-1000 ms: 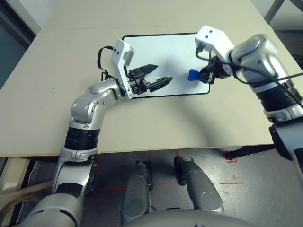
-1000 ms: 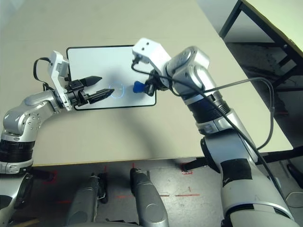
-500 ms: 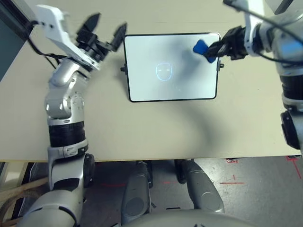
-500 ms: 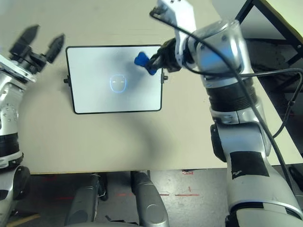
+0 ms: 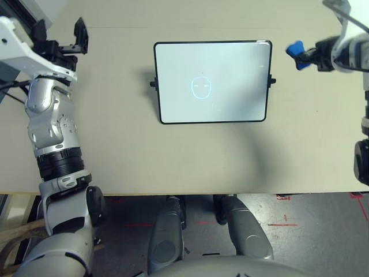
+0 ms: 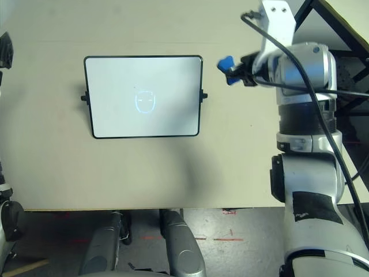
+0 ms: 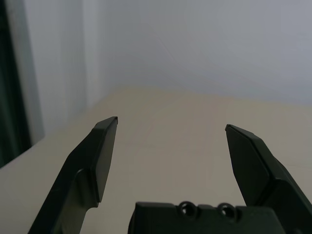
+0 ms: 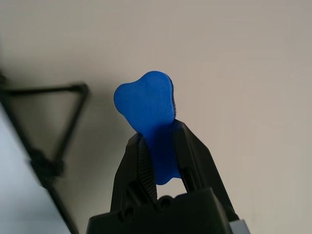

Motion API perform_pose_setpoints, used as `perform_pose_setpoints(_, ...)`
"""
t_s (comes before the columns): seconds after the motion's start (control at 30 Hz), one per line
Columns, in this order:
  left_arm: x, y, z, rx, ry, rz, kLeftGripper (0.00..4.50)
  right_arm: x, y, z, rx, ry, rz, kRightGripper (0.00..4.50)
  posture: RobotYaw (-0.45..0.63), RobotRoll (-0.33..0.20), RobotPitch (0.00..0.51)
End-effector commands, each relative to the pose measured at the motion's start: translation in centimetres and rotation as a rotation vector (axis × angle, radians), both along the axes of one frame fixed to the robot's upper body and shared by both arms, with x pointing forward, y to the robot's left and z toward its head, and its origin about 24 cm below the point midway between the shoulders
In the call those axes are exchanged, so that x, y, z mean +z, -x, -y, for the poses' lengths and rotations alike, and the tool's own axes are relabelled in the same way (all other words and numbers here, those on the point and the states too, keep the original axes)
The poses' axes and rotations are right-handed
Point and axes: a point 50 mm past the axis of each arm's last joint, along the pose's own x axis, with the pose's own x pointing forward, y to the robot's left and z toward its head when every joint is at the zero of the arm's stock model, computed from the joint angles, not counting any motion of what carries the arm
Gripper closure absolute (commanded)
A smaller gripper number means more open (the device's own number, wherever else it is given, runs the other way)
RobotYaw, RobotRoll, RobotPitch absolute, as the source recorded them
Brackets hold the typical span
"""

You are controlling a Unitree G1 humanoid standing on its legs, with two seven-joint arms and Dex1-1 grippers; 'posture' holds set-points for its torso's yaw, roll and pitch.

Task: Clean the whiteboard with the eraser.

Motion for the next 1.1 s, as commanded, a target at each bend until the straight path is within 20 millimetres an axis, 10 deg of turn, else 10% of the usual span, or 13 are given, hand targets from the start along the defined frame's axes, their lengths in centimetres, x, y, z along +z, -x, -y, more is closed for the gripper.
perform_pose_setpoints(0.03,-3.0,-0.6,-0.3,0.004,0.047,-0.110,0.00,-2.1,0.4,0.0,-0.049,-0.070,-0.047,3.83,-0.03,0.000,0.222)
perform_pose_setpoints(0.53,-6.4,-2.1,2.8,-0.114,0.100,-0.228,0.00,-6.8,0.3,-0.7,-0.152,-0.152,-0.160,3.83,-0.02,0.000,0.195)
perform_pose_setpoints(0.93,-6.1,-2.5,3.5,-0.154,0.087,-0.225,0.00,-4.5,-1.4,-1.7,-0.019,-0.159,0.127,0.02,-0.04,0.000,0.220)
perform_pose_setpoints(1.1,-6.0,-2.7,3.8,-0.175,0.079,-0.233,0.00,-4.0,-1.3,0.0,-0.135,-0.128,0.175,0.02,-0.06,0.000,0.242)
